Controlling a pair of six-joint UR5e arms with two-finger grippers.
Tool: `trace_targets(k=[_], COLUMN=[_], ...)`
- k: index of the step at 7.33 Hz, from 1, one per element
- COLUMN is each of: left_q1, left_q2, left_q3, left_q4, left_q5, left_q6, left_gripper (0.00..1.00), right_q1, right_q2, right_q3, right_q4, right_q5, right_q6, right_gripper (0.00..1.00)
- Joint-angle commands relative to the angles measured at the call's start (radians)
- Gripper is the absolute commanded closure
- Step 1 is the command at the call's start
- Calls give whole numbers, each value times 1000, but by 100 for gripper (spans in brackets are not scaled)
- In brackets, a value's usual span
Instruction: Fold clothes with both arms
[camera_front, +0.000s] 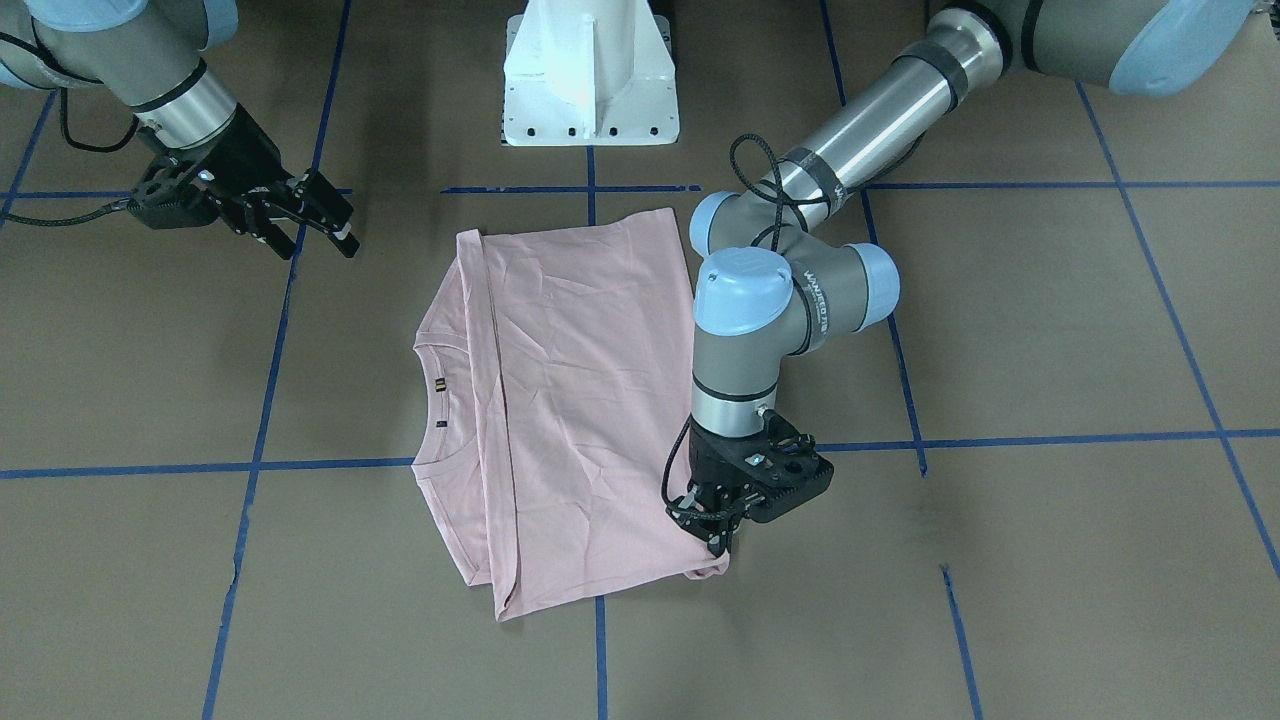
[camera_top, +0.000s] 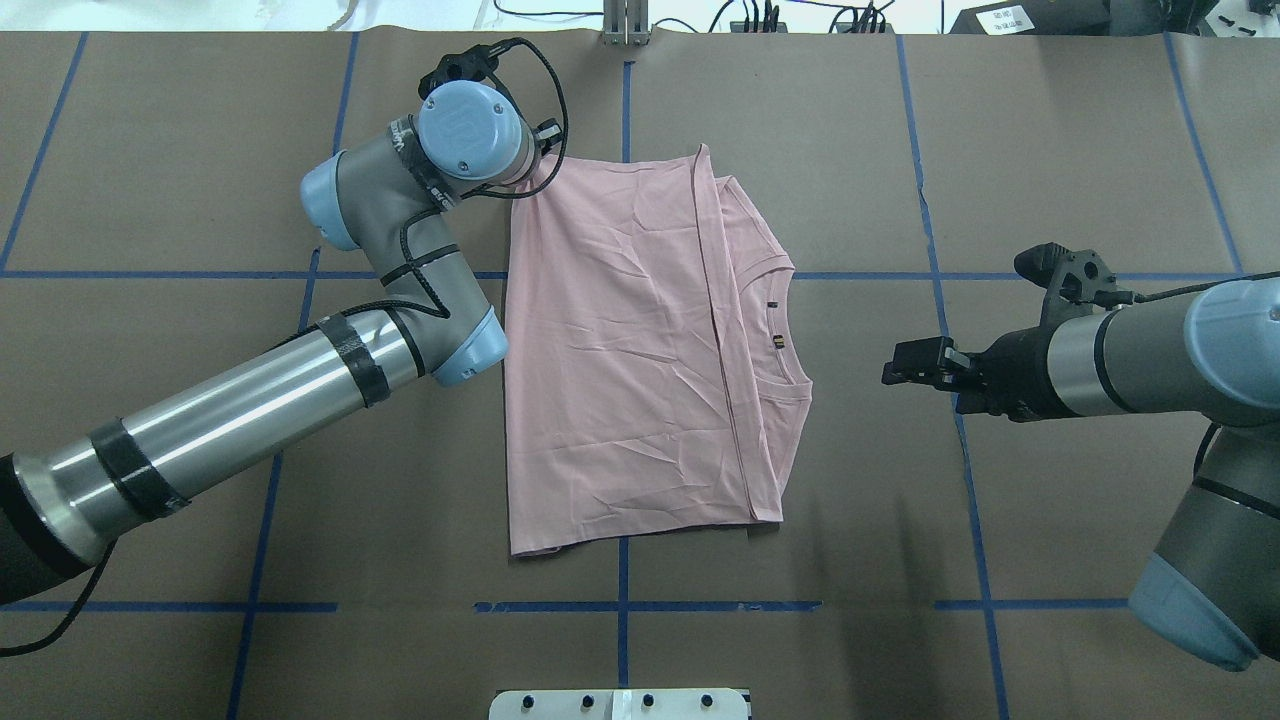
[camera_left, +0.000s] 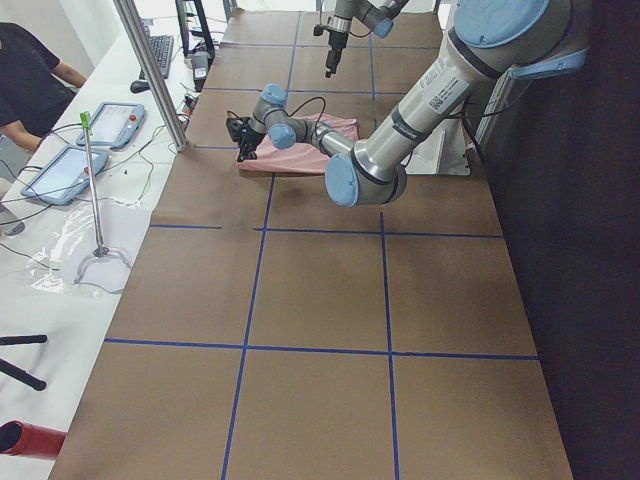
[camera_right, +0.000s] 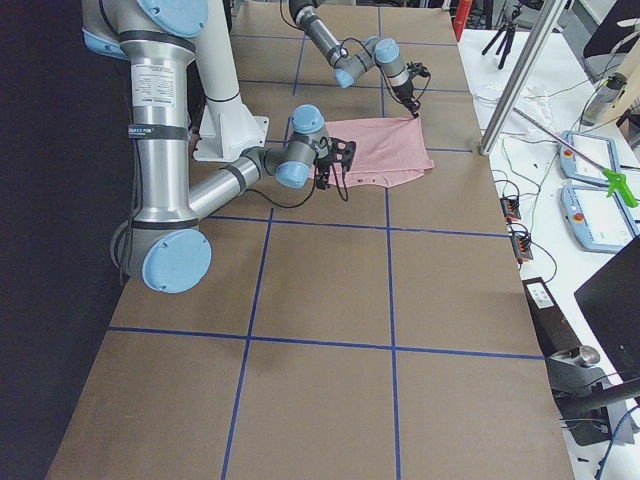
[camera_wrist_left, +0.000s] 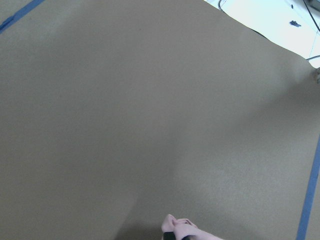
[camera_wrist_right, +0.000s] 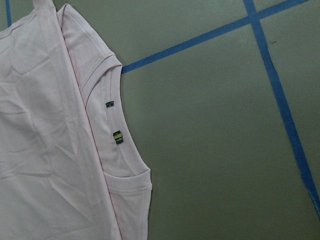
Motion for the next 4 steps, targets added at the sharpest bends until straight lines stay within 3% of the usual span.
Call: trace_targets(k=[1, 2, 4], left_q1=[-9, -11, -20], left_q2=[-18, -18, -15], left_q3=[72, 78, 57], left_q4=[-63, -65, -63], left_q5=[32, 32, 15], left_q6=[22, 43, 47], left_gripper=[73, 1, 0], right_q1=[1, 1, 1], right_q2=[9, 17, 17], right_q3=[3, 1, 1], right_q4=[2, -1, -4], right_q5=[0, 0, -6], right_q6=[2, 2, 2], right_gripper=[0, 0, 0])
